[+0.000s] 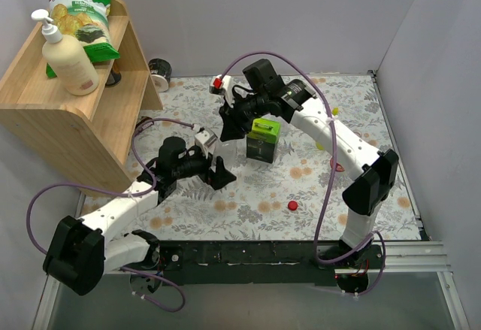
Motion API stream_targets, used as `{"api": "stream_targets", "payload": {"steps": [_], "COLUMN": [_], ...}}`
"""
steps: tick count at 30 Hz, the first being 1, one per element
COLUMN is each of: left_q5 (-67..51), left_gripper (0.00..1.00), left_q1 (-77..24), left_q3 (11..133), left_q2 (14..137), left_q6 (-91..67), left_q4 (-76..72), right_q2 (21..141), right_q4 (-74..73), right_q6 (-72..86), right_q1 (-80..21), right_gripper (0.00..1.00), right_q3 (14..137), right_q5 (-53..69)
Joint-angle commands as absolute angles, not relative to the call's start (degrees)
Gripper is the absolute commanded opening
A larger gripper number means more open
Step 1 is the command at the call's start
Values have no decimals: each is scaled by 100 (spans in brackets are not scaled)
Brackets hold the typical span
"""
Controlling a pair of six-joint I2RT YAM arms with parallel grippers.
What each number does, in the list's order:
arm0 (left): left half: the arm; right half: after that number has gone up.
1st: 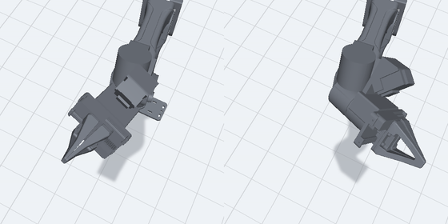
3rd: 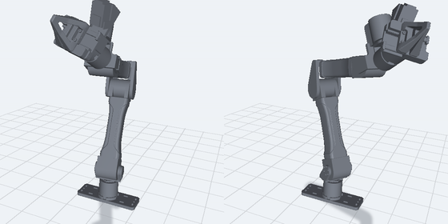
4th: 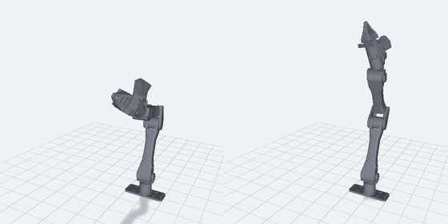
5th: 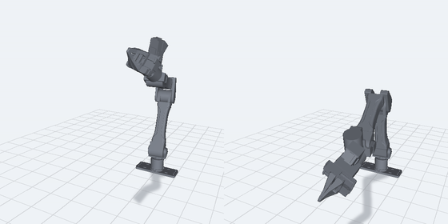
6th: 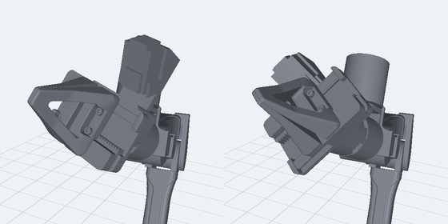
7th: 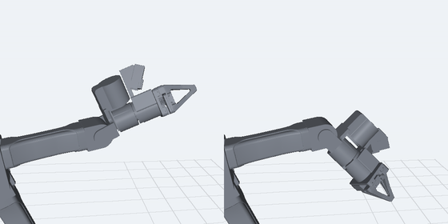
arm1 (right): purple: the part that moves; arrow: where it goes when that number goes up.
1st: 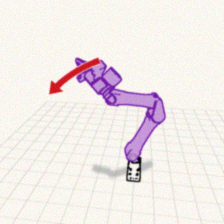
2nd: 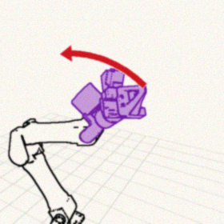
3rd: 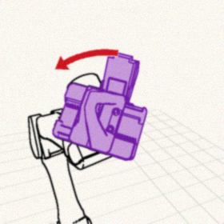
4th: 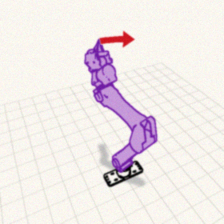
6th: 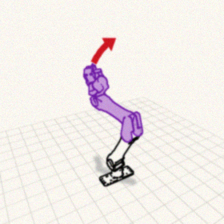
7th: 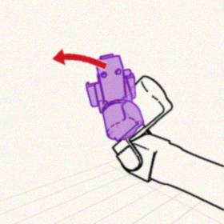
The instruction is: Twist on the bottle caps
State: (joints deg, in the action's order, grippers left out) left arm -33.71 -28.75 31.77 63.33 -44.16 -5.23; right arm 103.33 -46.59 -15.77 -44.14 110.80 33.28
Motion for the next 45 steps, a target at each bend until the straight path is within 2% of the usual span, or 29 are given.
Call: {"api": "stream_targets", "payload": {"steps": [1,6,12,15,18,32,35,41,45], "left_q5": [-3103,-3321,-3779,-3937,-3990,-4131,-4122,-4043,-3999], "left_gripper": [98,98,98,98,98,98,98,98,98], "left_q1": [-2138,-1741,-1723,-1705,-1714,-1705,-1723,-1775,-1802], "left_q3": [3436,3454,3744,3963,4174,4860,4878,4869,4852], "left_q2": [6468,6522,6854,7161,7391,8244,8279,8288,8288], "left_q6": [-5202,-4686,-4421,-4229,-4105,-3832,-3823,-3797,-3806], "left_q4": [-642,0,422,483,562,958,949,932,905], "right_q2": [10616,11038,11504,11672,11786,11909,12032,12217,12261], "right_q4": [-4843,-4887,-4492,-4123,-4008,-3665,-3700,-3762,-3779], "right_q6": [-2451,-3074,-3621,-3147,-3339,-3032,-3041,-2953,-2936], "right_q1": [-4395,-4289,-4018,-3553,-3367,-3234,-3234,-3234,-3234], "right_gripper": [1,1,1,1,1,1,4,22,25], "right_q3": [11732,12655,13007,12964,12973,12313,12384,12551,12516], "right_q5": [2664,2199,1958,2267,2250,2461,2426,2312,2320]}}
